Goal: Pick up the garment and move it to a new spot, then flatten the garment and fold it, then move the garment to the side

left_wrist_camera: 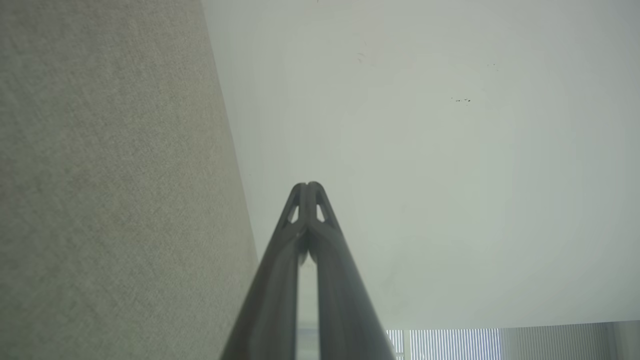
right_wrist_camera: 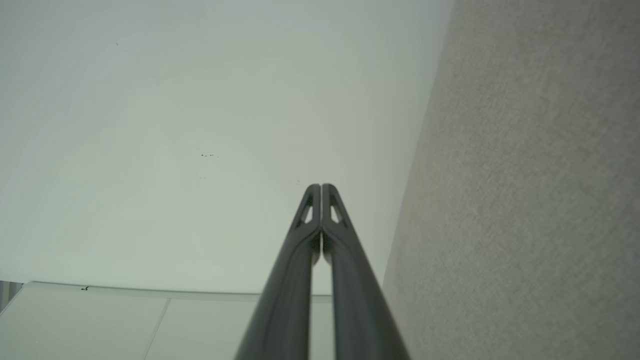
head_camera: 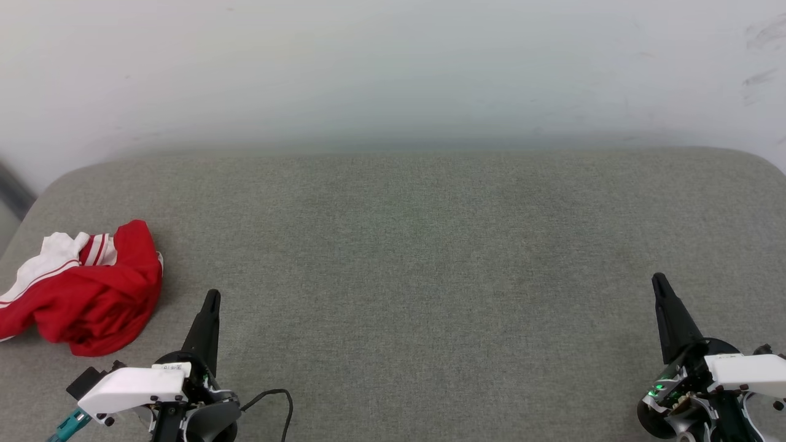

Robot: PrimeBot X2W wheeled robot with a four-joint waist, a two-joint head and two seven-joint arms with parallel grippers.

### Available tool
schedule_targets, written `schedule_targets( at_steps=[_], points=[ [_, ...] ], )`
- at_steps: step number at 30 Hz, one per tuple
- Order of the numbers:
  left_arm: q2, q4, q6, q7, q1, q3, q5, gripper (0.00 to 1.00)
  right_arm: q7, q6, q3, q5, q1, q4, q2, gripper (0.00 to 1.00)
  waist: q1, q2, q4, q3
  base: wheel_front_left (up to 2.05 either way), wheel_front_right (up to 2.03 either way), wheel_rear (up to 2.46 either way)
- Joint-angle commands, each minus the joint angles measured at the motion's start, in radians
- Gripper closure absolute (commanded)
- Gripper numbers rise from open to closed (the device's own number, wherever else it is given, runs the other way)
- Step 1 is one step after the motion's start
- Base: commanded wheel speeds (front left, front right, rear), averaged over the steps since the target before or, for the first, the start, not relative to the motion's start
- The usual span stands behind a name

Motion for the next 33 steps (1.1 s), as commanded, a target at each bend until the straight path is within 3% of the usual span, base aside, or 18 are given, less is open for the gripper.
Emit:
schedule_targets(
  at_steps=[1,20,21,33],
  points=[
    [-0.002,0.000,-0.004,0.002,-0.005,0.001,0.001,1.00,0.000,0.000,0.001,-0.004,-0.011,0.001,0.003,1.00,0.0000,-0.0001,0.000,0.000,0.00,0.00,0.00],
    [0.000,0.003,0.000,0.000,0.001,-0.001,0.000,1.00,0.000,0.000,0.000,0.000,0.002,0.002,0.000,1.00,0.0000,-0.0001,0.000,0.000,0.00,0.00,0.00],
    [-0.001,0.010,0.000,-0.001,0.005,-0.003,0.000,0.00,-0.001,0.000,0.000,0.000,0.006,0.008,0.000,0.00,0.0000,-0.0001,0.000,0.000,0.00,0.00,0.00],
    [-0.001,-0.017,0.000,-0.061,-0.012,-0.084,0.007,0.00,-0.056,0.000,0.028,-0.027,0.022,-0.031,-0.002,0.00,0.0000,-0.0001,-0.001,0.001,0.00,0.00,0.00]
  ],
)
